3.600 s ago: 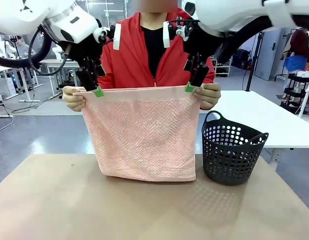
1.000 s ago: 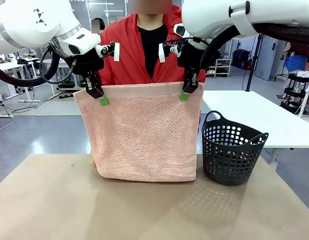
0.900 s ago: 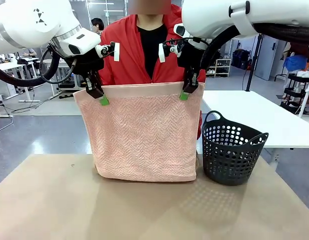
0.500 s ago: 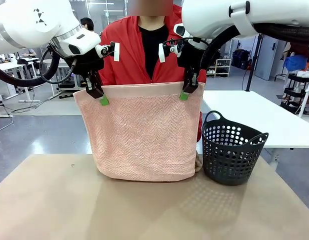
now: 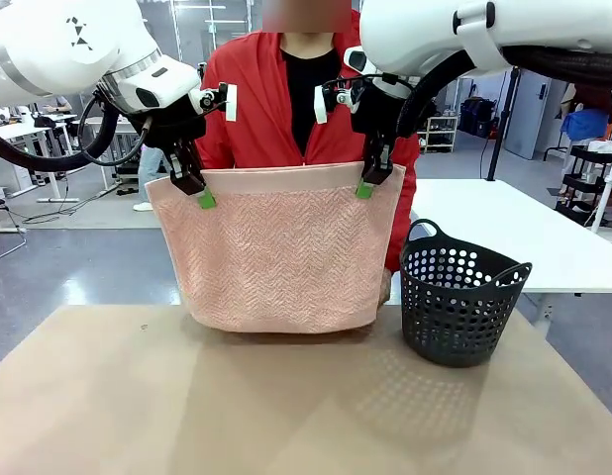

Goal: Fold the towel.
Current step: Release the end of the 100 cm Hotel Towel you were holding.

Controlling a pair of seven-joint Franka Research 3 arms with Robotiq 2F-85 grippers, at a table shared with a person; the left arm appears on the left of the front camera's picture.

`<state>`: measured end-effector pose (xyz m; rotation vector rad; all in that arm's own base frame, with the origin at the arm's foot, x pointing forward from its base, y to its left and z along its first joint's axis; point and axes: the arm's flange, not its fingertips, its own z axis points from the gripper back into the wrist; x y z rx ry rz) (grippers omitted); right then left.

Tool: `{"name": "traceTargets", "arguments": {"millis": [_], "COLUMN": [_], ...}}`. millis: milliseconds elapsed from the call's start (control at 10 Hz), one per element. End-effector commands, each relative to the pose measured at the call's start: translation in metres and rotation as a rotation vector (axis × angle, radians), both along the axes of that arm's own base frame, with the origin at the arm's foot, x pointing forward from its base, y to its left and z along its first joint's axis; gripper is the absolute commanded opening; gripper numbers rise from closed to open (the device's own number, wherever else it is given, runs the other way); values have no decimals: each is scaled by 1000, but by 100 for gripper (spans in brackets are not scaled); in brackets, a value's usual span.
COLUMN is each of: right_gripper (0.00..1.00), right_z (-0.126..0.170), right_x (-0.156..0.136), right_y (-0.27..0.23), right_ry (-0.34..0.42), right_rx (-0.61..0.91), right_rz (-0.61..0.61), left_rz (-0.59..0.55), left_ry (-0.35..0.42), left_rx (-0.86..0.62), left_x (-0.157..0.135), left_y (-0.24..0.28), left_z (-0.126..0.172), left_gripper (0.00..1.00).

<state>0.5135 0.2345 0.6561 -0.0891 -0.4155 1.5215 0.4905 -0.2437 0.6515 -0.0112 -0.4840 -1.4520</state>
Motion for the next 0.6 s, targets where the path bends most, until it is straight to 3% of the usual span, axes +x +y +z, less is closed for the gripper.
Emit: {"name": "traceTargets", "arguments": {"millis": [0,500], "right_gripper": [0,0], "right_z": [-1,-1], "right_x": [0,0], "right_y": [-2,-2], "right_ry": [-2,-2], "right_rx": [-2,-2], "right_rz": [-1,-1], "left_rz": [2,2], "left_ry": [-14,-14], "left_rx": [2,2], "left_x": [1,1], "left_y": [1,1], "left_z": [2,2], "left_gripper": [0,0]}}
